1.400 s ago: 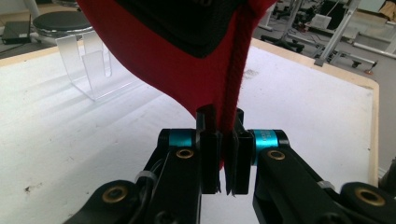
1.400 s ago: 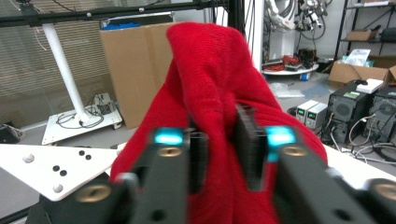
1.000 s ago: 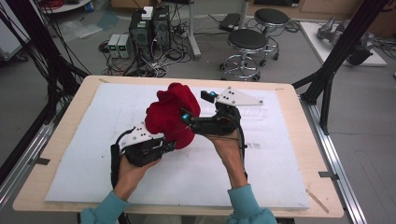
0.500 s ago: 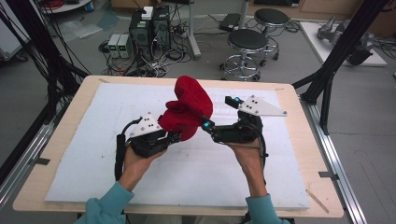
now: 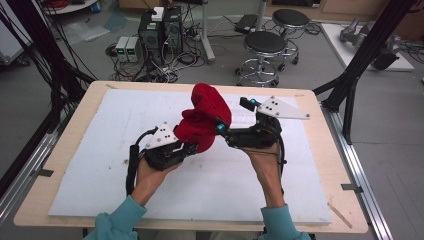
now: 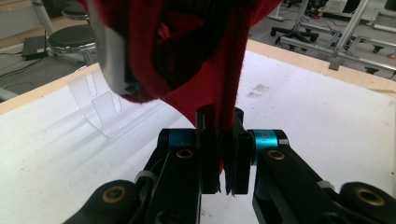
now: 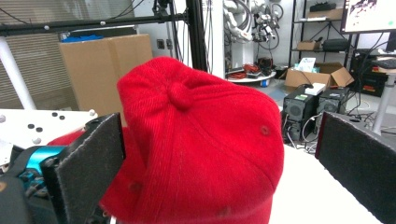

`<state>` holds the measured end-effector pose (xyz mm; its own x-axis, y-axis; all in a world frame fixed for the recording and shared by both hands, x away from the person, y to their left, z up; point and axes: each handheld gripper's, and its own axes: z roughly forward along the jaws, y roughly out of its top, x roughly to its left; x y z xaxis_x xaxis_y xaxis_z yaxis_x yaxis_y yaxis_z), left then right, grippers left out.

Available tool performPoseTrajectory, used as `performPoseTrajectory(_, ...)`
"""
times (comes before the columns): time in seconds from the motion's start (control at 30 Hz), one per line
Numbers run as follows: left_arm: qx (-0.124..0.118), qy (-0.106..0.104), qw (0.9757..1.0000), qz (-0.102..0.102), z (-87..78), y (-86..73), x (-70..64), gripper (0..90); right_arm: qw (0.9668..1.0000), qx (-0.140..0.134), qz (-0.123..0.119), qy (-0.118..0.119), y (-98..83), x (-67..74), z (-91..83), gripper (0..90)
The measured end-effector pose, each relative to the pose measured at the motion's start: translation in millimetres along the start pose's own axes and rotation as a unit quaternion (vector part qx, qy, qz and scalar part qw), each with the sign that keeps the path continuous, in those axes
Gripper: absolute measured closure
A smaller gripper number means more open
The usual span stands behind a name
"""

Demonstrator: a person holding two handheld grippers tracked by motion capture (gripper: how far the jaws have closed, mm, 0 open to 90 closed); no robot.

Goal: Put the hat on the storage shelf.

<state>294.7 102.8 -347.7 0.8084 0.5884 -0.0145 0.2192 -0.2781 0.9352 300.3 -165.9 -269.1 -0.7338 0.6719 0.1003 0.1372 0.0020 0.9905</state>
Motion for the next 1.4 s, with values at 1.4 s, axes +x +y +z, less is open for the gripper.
performPoseTrajectory(1.4, 0.007, 0.075, 0.9969, -0.023, 65.2, 63.3, 61.5, 85.6, 0.9878, 0.033, 0.046, -0.145, -135.2, -66.6, -107.4, 0.5)
